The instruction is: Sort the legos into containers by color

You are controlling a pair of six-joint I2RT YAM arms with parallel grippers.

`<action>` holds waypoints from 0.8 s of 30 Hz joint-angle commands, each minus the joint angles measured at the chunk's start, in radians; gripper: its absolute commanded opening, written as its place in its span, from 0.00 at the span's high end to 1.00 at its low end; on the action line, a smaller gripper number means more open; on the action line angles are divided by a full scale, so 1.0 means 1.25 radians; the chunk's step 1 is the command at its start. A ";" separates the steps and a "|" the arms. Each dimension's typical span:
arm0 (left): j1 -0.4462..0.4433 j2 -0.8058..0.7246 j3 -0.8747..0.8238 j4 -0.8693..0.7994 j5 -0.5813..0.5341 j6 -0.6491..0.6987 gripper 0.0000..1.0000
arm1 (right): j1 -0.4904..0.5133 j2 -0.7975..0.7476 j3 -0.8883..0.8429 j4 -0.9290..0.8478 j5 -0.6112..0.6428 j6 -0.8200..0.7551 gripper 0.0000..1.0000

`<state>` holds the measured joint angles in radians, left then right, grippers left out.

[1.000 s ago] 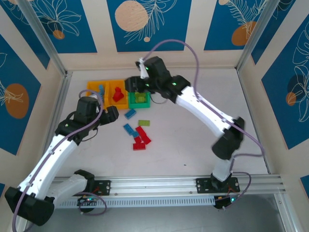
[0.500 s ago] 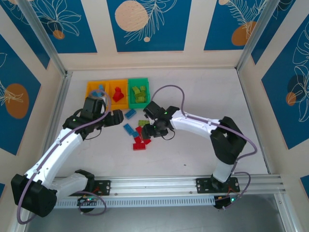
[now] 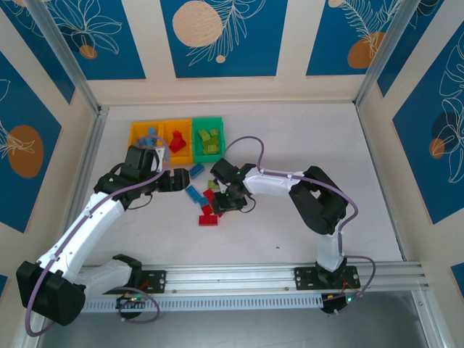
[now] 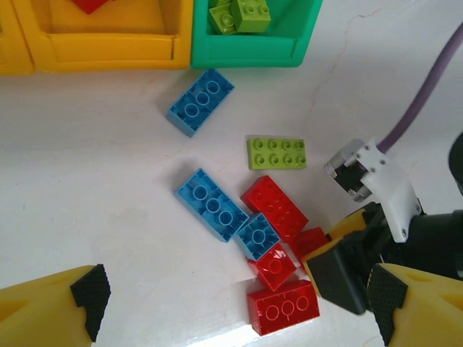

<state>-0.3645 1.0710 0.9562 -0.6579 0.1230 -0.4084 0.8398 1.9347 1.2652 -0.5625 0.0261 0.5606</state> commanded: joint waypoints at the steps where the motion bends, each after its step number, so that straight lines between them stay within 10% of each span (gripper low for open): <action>1: 0.008 -0.003 0.000 0.010 0.039 0.019 0.07 | -0.015 0.010 0.006 -0.004 0.006 0.019 0.61; 7: 0.008 -0.005 -0.004 0.005 0.031 0.021 0.06 | -0.024 -0.076 -0.019 0.009 0.023 0.032 0.83; 14: 0.008 -0.048 0.000 0.017 0.014 -0.012 0.06 | -0.019 -0.187 0.041 0.123 0.074 0.007 0.84; 24: 0.008 -0.123 -0.022 -0.026 -0.089 -0.184 0.08 | -0.037 0.212 0.554 0.174 0.120 -0.098 0.84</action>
<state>-0.3641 0.9337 0.9524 -0.6491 0.0757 -0.5465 0.8028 2.0686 1.8229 -0.3222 0.1341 0.5102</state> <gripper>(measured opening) 0.923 0.220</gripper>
